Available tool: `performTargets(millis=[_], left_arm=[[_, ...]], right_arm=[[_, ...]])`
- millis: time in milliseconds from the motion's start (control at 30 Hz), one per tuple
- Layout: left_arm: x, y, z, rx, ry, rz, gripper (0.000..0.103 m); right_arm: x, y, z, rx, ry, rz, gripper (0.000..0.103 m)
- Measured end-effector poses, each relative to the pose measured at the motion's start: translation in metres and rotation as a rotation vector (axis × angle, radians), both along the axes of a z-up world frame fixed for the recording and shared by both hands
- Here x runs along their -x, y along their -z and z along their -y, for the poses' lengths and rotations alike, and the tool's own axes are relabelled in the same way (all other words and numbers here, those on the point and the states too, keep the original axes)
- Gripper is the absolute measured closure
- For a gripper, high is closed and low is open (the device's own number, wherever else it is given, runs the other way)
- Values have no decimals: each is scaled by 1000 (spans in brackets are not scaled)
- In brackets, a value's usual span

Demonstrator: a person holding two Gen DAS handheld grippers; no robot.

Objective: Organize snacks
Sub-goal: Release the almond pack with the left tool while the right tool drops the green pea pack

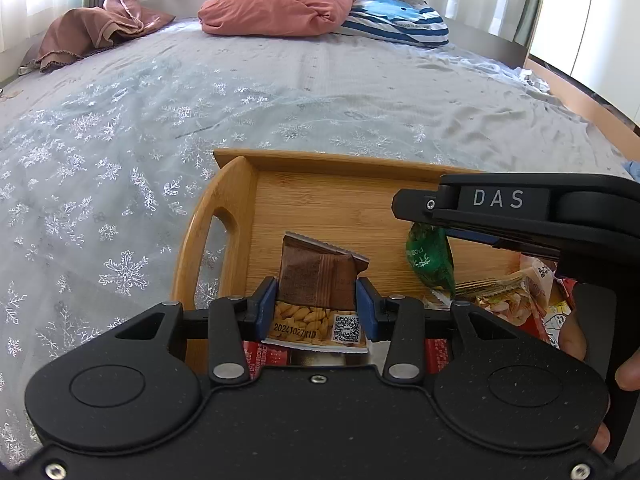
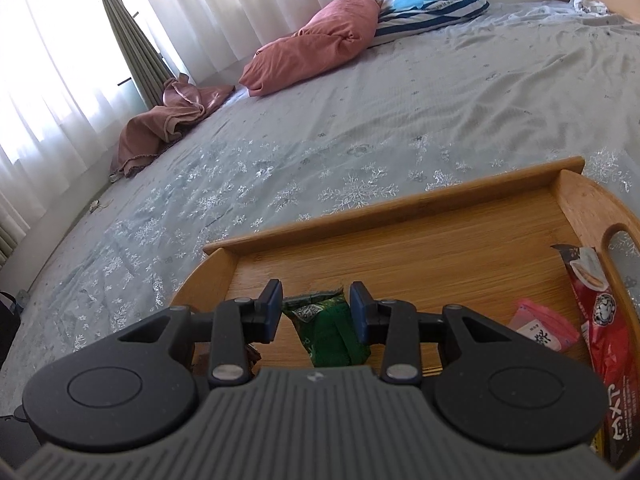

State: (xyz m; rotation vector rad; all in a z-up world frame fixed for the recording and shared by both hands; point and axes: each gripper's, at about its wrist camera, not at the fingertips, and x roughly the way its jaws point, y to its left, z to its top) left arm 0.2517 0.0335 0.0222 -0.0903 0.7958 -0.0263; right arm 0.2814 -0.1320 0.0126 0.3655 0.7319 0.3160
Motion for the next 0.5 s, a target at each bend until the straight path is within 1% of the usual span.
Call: performTargets(millis=[100,200,367,500], left_arm=[[0,0,0,1,-3,-2,63],[1,-1,-2,1,-6,1,62],[4,-3,-3,2,-7,3,60],[9,-7,-4,3,-5,11,55]], right_arm=[[-1,1,0,3,-3,-3,62],[0,-1,-2,13,-4,0,55],[3,-6,-1,10,-8,13,55],[6,-10,1,11,-7,22,54]])
